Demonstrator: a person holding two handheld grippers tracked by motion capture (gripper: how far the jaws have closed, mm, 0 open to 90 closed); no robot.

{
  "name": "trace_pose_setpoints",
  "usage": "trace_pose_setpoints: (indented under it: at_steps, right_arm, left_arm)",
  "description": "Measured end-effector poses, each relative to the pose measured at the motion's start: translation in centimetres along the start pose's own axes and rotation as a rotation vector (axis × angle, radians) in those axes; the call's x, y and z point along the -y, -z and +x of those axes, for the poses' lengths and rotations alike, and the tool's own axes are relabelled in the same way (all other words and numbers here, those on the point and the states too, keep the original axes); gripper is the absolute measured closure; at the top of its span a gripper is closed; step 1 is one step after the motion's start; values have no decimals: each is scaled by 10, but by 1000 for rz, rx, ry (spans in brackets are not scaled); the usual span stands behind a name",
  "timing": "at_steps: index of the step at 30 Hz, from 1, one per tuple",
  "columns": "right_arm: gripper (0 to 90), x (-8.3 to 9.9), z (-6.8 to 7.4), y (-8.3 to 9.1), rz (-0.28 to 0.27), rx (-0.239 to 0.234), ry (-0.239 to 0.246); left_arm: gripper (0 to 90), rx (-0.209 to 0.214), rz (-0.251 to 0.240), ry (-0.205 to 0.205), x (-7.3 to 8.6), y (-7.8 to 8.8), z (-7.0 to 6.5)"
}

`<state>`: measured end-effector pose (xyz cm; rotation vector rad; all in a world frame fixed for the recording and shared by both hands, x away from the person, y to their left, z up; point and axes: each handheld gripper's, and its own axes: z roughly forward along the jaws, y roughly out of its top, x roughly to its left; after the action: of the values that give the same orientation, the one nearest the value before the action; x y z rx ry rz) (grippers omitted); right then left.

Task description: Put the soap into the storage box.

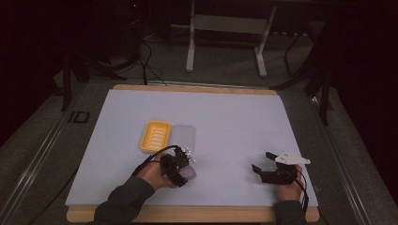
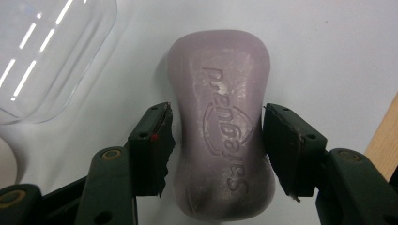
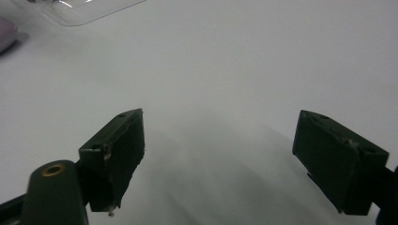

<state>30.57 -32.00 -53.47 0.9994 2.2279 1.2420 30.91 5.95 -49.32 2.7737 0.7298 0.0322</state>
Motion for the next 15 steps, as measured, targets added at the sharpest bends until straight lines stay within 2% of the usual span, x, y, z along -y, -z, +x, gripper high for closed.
trace_pose_setpoints:
  at_steps: [3,9,15]
  right_arm:
    - [168,0,0,0,1,0,0]
    - [169,0,0,0,4,0,1]
    - [169,0,0,-1,5,-1,1]
  left_arm:
    - [433,14,35,1,-5,-2,2]
    - [476,30,85,6,-12,-9,2]
    - [490,33,116,-3,-16,-9,3]
